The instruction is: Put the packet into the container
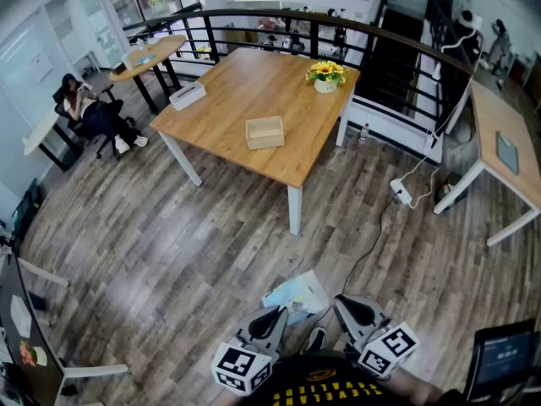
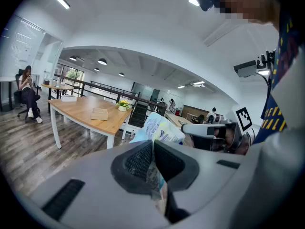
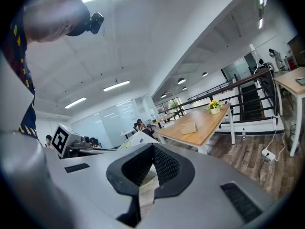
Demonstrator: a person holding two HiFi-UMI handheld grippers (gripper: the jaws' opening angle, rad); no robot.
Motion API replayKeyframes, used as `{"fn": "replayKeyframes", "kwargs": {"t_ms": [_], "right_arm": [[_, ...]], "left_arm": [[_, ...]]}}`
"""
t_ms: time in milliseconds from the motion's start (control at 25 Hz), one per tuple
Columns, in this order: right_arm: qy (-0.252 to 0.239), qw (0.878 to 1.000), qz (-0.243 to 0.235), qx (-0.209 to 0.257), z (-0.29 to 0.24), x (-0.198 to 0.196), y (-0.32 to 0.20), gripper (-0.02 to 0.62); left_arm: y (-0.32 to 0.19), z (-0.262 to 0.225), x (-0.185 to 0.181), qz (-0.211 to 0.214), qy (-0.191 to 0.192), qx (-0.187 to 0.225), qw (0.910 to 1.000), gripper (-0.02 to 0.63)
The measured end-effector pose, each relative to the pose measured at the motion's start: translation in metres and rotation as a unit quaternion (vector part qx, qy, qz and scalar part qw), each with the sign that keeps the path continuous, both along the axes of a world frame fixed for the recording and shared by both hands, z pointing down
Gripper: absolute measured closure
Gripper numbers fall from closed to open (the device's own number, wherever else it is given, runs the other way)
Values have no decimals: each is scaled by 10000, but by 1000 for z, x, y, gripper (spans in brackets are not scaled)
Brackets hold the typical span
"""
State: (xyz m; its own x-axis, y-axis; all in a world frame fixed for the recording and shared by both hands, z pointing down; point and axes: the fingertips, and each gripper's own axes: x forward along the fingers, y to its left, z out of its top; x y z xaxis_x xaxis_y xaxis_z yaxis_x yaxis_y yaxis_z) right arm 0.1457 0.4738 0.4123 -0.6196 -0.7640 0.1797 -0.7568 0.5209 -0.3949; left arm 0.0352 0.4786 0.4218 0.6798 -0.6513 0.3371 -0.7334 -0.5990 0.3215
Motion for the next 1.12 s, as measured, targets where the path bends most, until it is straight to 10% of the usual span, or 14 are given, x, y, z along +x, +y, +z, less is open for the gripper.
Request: {"fn": "replayKeyframes", "kwargs": {"t_ms": [640, 1120], "right_arm": [[314, 9987, 371, 160, -10, -77, 42, 583], [176, 9985, -478, 205, -19, -69, -3, 482]], "left_arm": [[25, -7, -95, 129, 35, 409, 9991, 597], [-6, -10, -30, 357, -1242, 990, 9867, 597]]}}
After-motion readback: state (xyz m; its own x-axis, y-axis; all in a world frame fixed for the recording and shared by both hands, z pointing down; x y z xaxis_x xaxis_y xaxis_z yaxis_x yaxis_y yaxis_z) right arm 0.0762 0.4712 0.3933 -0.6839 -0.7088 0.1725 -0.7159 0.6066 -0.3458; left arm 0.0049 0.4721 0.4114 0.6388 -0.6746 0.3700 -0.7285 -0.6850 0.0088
